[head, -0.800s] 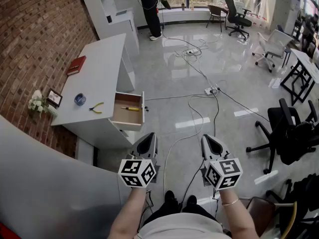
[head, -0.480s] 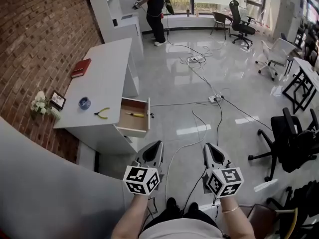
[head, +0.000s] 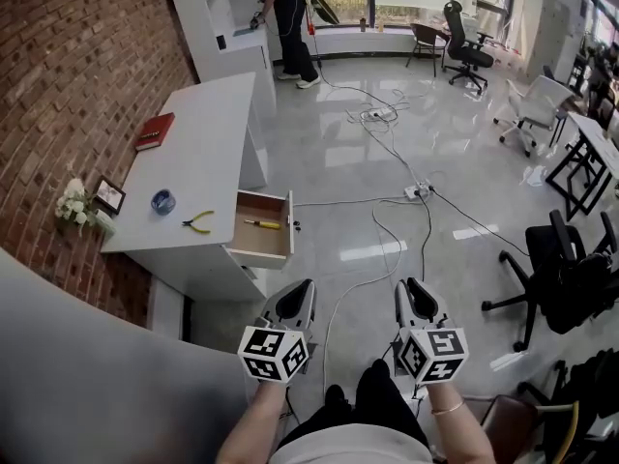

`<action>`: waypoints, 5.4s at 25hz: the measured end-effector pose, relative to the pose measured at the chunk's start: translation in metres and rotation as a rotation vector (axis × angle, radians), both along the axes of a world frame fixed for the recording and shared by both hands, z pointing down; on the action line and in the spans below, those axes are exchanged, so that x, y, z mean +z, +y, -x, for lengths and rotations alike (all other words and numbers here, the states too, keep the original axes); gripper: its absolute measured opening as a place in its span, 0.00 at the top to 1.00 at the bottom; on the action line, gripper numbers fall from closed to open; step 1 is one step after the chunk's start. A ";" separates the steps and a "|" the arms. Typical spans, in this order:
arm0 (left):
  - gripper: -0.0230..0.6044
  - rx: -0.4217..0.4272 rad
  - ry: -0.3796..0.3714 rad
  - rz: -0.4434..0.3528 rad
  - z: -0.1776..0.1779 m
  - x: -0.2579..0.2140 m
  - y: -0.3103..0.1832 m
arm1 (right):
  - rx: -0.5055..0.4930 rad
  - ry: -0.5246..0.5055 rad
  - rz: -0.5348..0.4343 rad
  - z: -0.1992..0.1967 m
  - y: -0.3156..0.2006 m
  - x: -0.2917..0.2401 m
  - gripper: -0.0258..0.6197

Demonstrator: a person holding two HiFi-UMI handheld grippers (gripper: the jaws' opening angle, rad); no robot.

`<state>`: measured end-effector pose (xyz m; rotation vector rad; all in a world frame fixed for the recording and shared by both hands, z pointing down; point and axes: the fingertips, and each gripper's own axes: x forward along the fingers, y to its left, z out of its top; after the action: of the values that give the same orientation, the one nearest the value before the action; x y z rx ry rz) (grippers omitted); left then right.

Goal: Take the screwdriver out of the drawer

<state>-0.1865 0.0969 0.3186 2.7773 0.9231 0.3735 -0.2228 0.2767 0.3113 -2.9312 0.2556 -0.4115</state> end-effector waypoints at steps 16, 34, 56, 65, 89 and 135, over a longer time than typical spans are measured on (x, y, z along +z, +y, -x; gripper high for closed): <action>0.98 -0.090 -0.042 -0.020 -0.115 0.025 0.012 | -0.086 -0.047 -0.014 -0.129 0.024 0.022 0.67; 0.98 -0.382 -0.057 -0.100 -0.222 0.024 -0.014 | -0.370 -0.101 -0.060 -0.282 0.006 0.043 0.67; 0.98 -0.643 -0.184 -0.065 -0.309 0.098 -0.136 | -0.809 -0.253 0.128 -0.406 -0.181 0.132 0.67; 0.98 -0.795 -0.226 -0.021 -0.310 0.115 -0.163 | -1.038 -0.297 0.240 -0.430 -0.255 0.170 0.67; 0.98 -1.243 -0.382 0.042 -0.296 0.209 -0.172 | -1.452 -0.392 0.494 -0.453 -0.321 0.291 0.67; 0.98 -1.417 -0.432 0.246 -0.283 0.289 -0.198 | -1.469 -0.504 0.950 -0.496 -0.397 0.475 0.67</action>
<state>0.0965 -0.1012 0.6076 2.2378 -1.0004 0.4736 0.2728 -0.1203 0.7862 -2.4500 2.6702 -1.7229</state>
